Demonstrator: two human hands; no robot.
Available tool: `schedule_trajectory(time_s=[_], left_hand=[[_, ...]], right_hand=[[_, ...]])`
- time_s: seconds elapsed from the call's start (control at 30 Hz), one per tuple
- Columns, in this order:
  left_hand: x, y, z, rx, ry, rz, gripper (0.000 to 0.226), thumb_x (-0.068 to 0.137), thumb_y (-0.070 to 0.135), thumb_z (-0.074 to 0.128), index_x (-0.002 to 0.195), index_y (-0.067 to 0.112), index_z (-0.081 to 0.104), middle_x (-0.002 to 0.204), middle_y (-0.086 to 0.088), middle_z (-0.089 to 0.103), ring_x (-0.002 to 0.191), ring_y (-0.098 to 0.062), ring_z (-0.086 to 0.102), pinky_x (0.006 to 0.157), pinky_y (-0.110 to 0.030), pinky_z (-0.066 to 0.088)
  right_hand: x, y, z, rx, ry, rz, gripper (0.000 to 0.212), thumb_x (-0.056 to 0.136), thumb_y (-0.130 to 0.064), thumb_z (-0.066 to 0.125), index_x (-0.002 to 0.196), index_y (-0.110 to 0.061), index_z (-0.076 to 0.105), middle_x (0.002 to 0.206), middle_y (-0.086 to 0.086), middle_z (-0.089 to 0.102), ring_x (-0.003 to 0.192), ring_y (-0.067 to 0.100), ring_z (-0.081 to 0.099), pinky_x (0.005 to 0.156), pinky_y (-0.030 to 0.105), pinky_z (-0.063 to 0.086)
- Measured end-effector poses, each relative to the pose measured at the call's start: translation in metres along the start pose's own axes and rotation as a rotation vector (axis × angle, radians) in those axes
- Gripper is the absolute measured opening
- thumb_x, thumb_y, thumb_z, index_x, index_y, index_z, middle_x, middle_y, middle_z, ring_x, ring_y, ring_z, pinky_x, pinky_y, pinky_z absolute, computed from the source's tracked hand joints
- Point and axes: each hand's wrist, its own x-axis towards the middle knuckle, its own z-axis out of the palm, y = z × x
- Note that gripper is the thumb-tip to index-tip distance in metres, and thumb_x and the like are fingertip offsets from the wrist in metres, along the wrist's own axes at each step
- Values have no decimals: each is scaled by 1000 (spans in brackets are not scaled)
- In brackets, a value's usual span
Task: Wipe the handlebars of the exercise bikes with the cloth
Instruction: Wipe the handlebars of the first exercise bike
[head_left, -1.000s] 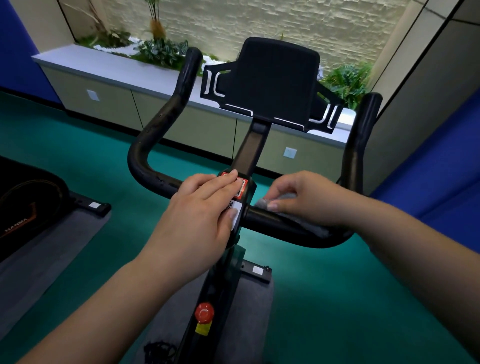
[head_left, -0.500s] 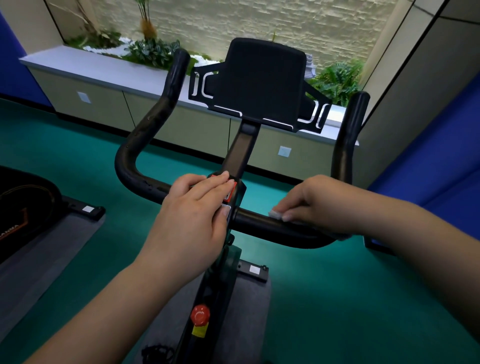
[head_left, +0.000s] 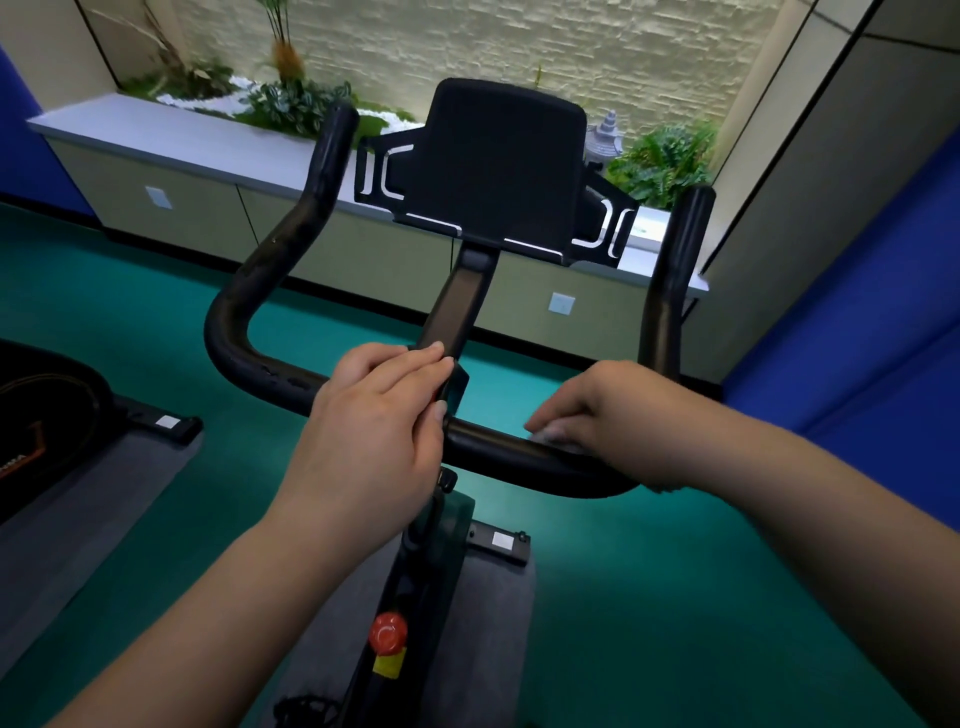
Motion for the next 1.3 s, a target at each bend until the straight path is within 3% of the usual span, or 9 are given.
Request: schedule_trajectory(time_s=[0.13, 0.33, 0.47, 0.63, 0.8, 0.93, 1.07, 1.2, 1.3], left_hand=[[5, 5, 0, 25, 18, 13, 40, 86, 28, 46, 120, 15, 64, 125, 5, 61, 116, -20, 46, 99, -40, 41], [19, 46, -7, -262, 136, -114, 18, 88, 21, 60, 102, 21, 73, 97, 12, 68, 90, -2, 58, 85, -9, 41], [34, 72, -8, -641, -85, -347, 16, 89, 26, 59, 95, 24, 73, 79, 7, 73, 75, -8, 69, 76, -34, 57], [49, 93, -4, -1028, -84, -456, 15, 89, 14, 60, 94, 23, 71, 91, 1, 74, 86, -12, 70, 79, -32, 57], [57, 92, 12, -993, 32, -442, 34, 81, 11, 70, 113, 21, 67, 98, 7, 73, 89, -3, 68, 77, -23, 53], [70, 80, 6, -798, -10, -317, 44, 78, 16, 74, 115, 37, 63, 94, 15, 71, 87, -1, 66, 70, -14, 50], [73, 79, 2, -251, -263, -74, 54, 72, 30, 78, 119, 38, 55, 95, 19, 67, 87, 4, 59, 73, -6, 43], [63, 90, 22, -118, -482, 17, 20, 80, 38, 69, 98, 34, 61, 87, 16, 64, 86, -6, 57, 75, -24, 45], [65, 86, 22, -27, -644, 55, 22, 84, 47, 60, 103, 37, 57, 87, 16, 60, 87, -9, 55, 74, -26, 43]], right_hand=[[-2, 6, 4, 221, 216, -28, 16, 89, -27, 63, 99, -37, 72, 95, -20, 69, 88, -3, 63, 83, 20, 50], [-18, 14, 11, 646, 562, -40, 21, 84, -26, 68, 97, -34, 54, 92, -9, 68, 77, 8, 67, 67, 20, 53], [-20, 6, 24, 731, 755, -78, 18, 83, -23, 69, 91, -29, 54, 92, -11, 64, 89, 6, 63, 78, 27, 52], [-20, -2, 31, 946, 741, -171, 16, 89, -10, 61, 99, -23, 60, 96, -10, 68, 94, 3, 65, 82, 22, 51], [-24, 1, 23, 930, 655, -253, 28, 94, -4, 50, 108, -23, 66, 105, -13, 67, 99, -5, 61, 80, 8, 45], [-27, 24, 10, 677, 805, -215, 35, 87, 1, 59, 100, -31, 66, 112, -6, 57, 104, -1, 56, 84, 9, 43], [-26, 61, 0, 699, 917, -8, 33, 87, -8, 63, 98, -40, 60, 113, -4, 56, 96, -5, 56, 76, 10, 47], [-21, 83, 0, 730, 900, 70, 31, 85, -17, 68, 107, -35, 56, 120, -5, 56, 103, 1, 58, 76, 12, 45], [-17, 88, 1, 749, 853, 72, 38, 83, -20, 70, 114, -34, 53, 120, -9, 55, 104, 3, 58, 82, 18, 47]])
